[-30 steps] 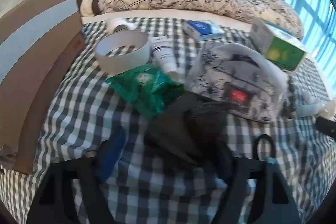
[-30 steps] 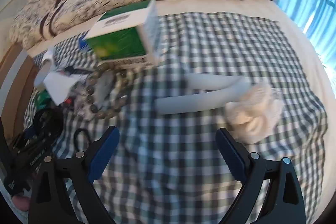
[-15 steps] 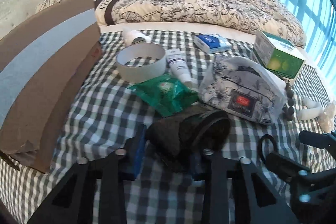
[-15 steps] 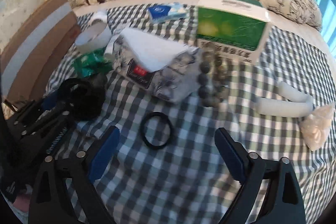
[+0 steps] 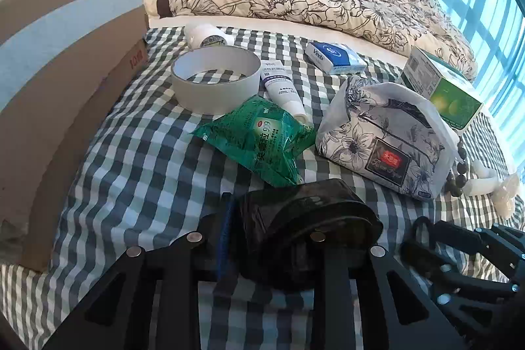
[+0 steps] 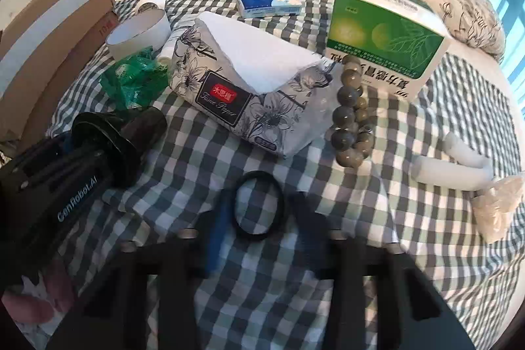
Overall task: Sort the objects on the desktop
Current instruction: 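Grasp the black cup with the left tool while the right tool grasps the black rubber ring, then carry the black cup and the black ring over the cardboard box with both tools, then open both tools to drop the cup and the ring into the box, then move both tools back over the remaining items on the cloth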
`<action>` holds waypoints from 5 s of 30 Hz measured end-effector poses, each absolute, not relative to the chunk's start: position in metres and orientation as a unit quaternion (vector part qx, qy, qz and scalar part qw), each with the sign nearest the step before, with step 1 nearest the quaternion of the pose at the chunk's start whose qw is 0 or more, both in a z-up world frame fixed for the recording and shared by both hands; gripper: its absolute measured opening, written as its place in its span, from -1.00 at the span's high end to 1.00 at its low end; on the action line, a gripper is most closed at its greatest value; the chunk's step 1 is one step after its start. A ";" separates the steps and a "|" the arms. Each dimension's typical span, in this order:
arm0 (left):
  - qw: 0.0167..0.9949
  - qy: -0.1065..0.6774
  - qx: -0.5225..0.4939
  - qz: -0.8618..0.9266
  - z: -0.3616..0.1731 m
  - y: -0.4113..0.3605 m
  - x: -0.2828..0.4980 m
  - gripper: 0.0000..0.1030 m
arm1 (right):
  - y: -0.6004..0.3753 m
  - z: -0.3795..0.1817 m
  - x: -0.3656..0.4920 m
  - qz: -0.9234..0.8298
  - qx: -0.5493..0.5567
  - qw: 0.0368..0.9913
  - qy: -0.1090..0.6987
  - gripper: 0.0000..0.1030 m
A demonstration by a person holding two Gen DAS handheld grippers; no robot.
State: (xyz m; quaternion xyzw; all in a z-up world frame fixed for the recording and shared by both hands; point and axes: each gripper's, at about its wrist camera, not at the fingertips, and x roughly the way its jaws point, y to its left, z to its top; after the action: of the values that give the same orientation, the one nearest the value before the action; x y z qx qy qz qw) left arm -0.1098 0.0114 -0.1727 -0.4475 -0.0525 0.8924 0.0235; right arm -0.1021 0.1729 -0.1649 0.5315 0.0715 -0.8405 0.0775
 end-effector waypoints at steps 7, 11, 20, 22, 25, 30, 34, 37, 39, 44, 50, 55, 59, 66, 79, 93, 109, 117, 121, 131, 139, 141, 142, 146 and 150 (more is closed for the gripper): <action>0.020 -0.052 -0.439 0.897 -0.162 0.009 -0.097 0.78 | 0.185 -0.146 -0.092 -0.851 0.516 0.078 0.068 0.87; 0.011 -0.052 -0.437 0.898 -0.151 0.008 -0.089 0.78 | 0.187 -0.132 -0.087 -0.858 0.504 0.082 0.063 0.87; -0.015 -0.032 -0.422 0.906 -0.121 0.007 -0.066 0.78 | 0.187 -0.110 -0.074 -0.863 0.494 0.087 0.055 0.87; -0.018 -0.029 -0.419 0.907 -0.116 0.006 -0.062 0.78 | 0.186 -0.105 -0.070 -0.864 0.492 0.090 0.052 0.87; -0.019 -0.031 -0.413 0.910 -0.105 0.004 -0.055 0.78 | 0.182 -0.097 -0.064 -0.868 0.485 0.094 0.054 0.87; -0.021 -0.030 -0.402 0.915 -0.088 -0.001 -0.046 0.78 | 0.176 -0.086 -0.057 -0.871 0.478 0.100 0.056 0.87; -0.028 -0.027 -0.398 0.916 -0.075 -0.007 -0.042 0.78 | 0.166 -0.071 -0.053 -0.873 0.471 0.112 0.054 0.87; -0.032 -0.023 -0.393 0.919 -0.065 -0.013 -0.038 0.78 | 0.158 -0.059 -0.053 -0.877 0.461 0.119 0.055 0.87; -0.039 -0.022 -0.386 0.921 -0.056 -0.020 -0.036 0.78 | 0.153 -0.053 -0.053 -0.880 0.456 0.123 0.053 0.87; -0.055 -0.026 -0.377 0.924 -0.040 -0.036 -0.034 0.78 | 0.136 -0.035 -0.052 -0.884 0.443 0.140 0.056 0.87; -0.060 -0.032 -0.364 0.929 -0.023 -0.049 -0.031 0.78 | 0.120 -0.021 -0.052 -0.886 0.434 0.153 0.063 0.87; -0.066 -0.036 -0.359 0.930 -0.011 -0.064 -0.029 0.78 | 0.106 -0.008 -0.052 -0.888 0.424 0.166 0.064 0.87; -0.085 -0.044 -0.354 0.930 0.001 -0.085 -0.028 0.78 | 0.091 0.002 -0.056 -0.887 0.418 0.186 0.060 0.87; -0.122 -0.058 -0.345 0.929 0.015 -0.128 -0.033 0.78 | 0.050 0.016 -0.062 -0.882 0.406 0.226 0.075 0.87; -0.174 -0.068 -0.343 0.921 0.013 -0.194 -0.043 0.78 | -0.025 0.022 -0.076 -0.869 0.394 0.286 0.091 0.87; -0.199 -0.091 -0.365 0.905 -0.011 -0.237 -0.071 0.78 | -0.086 0.005 -0.111 -0.849 0.406 0.326 0.086 0.87; -0.202 -0.100 -0.387 0.894 -0.042 -0.258 -0.095 0.78 | -0.114 -0.028 -0.130 -0.834 0.434 0.327 0.095 0.87; -0.221 -0.061 -0.378 0.897 -0.040 -0.244 -0.092 -0.93 | -0.096 -0.018 -0.132 -0.847 0.425 0.314 0.065 -0.12; -0.217 -0.063 -0.374 0.899 -0.032 -0.238 -0.088 -0.93 | -0.088 -0.013 -0.128 -0.848 0.426 0.311 0.060 -0.12; -0.214 -0.066 -0.366 0.903 -0.010 -0.214 -0.069 -0.93 | -0.050 0.012 -0.107 -0.859 0.407 0.306 0.043 -0.12; -0.203 -0.057 -0.350 0.913 0.016 -0.184 -0.052 -0.93 | -0.015 0.034 -0.087 -0.871 0.389 0.300 0.026 -0.12; -0.198 -0.054 -0.347 0.915 0.021 -0.175 -0.049 -0.93 | -0.004 0.038 -0.083 -0.875 0.384 0.294 0.024 -0.12; -0.195 -0.053 -0.345 0.917 0.023 -0.170 -0.048 -0.93 | 0.003 0.040 -0.081 -0.877 0.382 0.290 0.022 -0.12; -0.181 -0.051 -0.343 0.920 0.027 -0.149 -0.044 -0.93 | 0.031 0.045 -0.075 -0.885 0.377 0.272 0.011 -0.12; -0.159 -0.049 -0.344 0.924 0.024 -0.124 -0.040 -0.93 | 0.059 0.044 -0.072 -0.892 0.378 0.249 0.005 -0.12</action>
State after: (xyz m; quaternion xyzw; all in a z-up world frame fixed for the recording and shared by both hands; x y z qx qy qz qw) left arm -0.0404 -0.1242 0.0240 -0.3435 -0.0492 0.9244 -0.1585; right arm -0.0717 0.0590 0.0440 0.3778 0.0048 -0.8917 0.2494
